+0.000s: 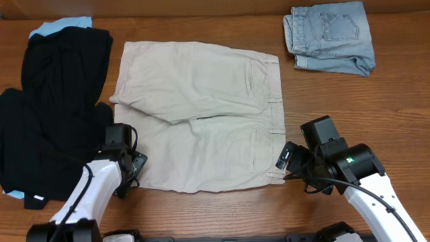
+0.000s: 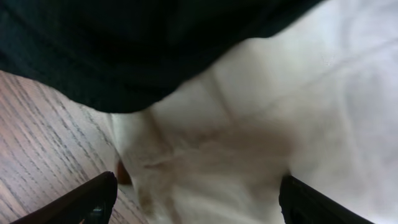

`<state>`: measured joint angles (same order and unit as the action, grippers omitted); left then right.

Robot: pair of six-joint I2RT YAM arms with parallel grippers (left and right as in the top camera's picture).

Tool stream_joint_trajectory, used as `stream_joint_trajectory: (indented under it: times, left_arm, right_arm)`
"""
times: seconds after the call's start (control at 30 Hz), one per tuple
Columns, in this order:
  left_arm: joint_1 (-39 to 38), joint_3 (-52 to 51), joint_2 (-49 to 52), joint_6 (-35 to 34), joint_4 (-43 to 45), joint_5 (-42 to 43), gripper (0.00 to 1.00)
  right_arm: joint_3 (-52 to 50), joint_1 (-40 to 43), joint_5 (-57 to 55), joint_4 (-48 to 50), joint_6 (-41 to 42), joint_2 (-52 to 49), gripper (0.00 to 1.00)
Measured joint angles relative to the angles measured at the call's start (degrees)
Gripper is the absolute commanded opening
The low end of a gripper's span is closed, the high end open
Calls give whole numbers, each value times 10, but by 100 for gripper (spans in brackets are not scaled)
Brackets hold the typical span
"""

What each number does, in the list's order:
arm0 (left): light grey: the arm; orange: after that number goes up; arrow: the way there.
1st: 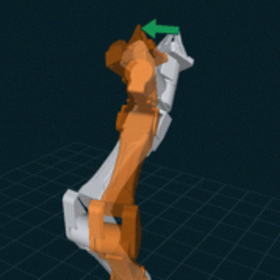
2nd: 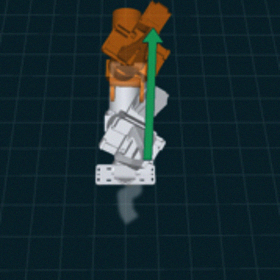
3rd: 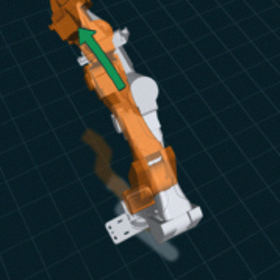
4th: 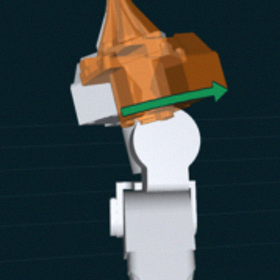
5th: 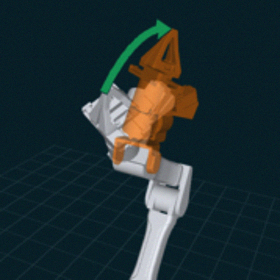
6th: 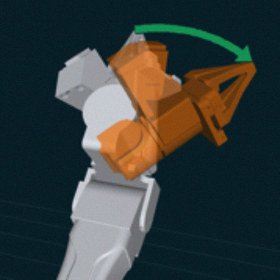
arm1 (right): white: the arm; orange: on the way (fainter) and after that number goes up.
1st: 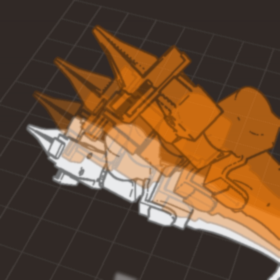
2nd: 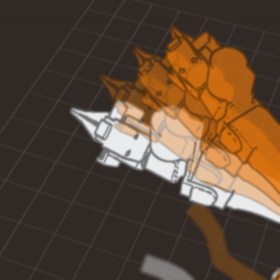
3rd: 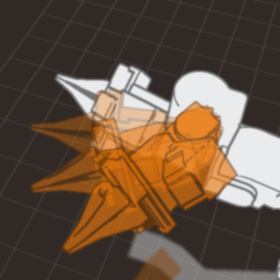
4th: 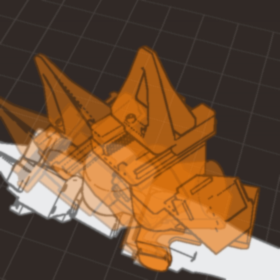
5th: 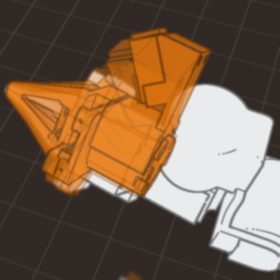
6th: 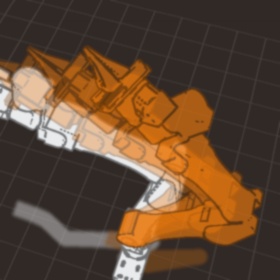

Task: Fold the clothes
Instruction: 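Grasp the bottom hem corners with the left and right grippers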

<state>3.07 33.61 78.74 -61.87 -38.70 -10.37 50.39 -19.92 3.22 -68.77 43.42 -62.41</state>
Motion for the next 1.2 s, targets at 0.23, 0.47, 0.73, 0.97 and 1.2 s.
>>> stream_joint_trajectory:
  times: [0.23, 0.47, 0.73, 0.97, 1.2]
  left_arm:
    - [3, 0, 9, -16, 6, -5, 75]
    - [33, 0, 10, -30, 7, -13, 56]
    - [34, 0, 10, -38, 2, -23, 20]
    - [34, 0, 11, -32, 2, -14, 4]
    - [36, 3, 11, -16, -2, 3, 4]
  right_arm:
    - [0, 0, 0, 0, 0, 0, 100]
    - [0, 0, 0, 2, 0, 0, 100]
    - [0, 0, 0, 3, 0, 0, 100]
    - [0, 0, 1, 3, 0, 0, 99]
    - [-10, -12, 11, 37, 0, -1, 90]
